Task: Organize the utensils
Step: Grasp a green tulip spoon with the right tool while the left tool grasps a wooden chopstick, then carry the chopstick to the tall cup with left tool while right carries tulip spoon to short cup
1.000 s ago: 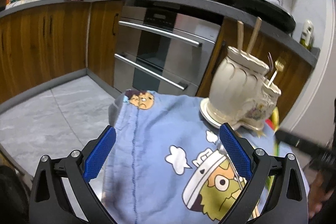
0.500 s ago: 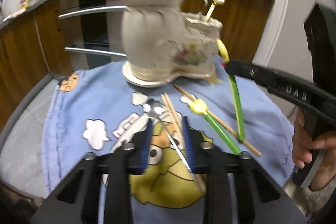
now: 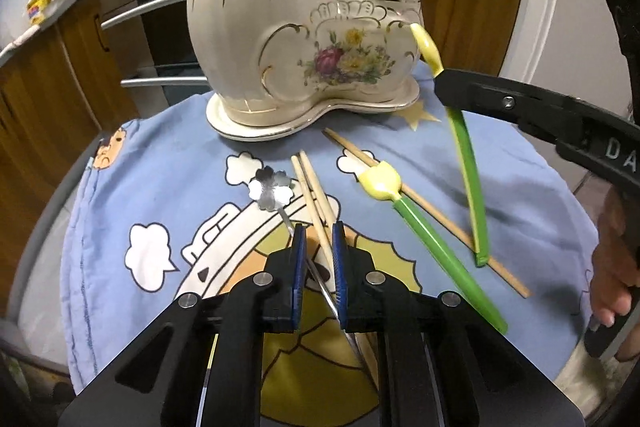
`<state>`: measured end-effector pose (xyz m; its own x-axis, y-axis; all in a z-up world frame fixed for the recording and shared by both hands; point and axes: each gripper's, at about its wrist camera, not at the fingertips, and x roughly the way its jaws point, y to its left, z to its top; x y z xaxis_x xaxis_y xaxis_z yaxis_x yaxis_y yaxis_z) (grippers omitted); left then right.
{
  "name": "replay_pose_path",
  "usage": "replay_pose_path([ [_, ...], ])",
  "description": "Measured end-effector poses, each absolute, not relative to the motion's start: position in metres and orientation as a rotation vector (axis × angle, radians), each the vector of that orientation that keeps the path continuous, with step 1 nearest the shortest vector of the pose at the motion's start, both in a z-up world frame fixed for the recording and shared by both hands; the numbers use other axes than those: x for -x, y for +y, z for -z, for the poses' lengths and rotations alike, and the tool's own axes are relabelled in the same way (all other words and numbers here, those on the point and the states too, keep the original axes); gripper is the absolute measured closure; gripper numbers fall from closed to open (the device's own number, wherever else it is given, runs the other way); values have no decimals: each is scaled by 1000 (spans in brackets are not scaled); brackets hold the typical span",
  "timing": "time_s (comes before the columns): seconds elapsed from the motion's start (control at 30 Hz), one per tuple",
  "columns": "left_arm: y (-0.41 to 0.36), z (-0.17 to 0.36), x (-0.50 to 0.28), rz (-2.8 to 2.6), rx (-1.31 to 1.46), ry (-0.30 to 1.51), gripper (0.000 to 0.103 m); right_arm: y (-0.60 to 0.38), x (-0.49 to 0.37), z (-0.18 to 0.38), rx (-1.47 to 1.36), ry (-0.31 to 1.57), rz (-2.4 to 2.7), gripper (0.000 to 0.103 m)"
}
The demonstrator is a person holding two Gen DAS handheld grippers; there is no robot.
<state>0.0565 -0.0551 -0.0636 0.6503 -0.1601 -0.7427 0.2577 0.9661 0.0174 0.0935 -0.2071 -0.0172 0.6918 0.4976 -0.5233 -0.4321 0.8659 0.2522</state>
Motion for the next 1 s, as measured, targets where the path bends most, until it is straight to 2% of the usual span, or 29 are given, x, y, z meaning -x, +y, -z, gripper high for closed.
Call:
replay_pose_path([
  [0.2,-57,62,-60,238,-122,860,90,-213,-94,18,-123,618,-532,94],
  [0.27,-60,61,-61,253,-126,885,97,-214,-94,17,-127,619,-537,94],
  [0.6,-68,59,-73,210,-153,914,97,-220,-92,12,-146,613,-572,94],
  [1.0,-53,43,-49,227,-65,762,99,-230,-81,-3,-147,520,-573,94],
])
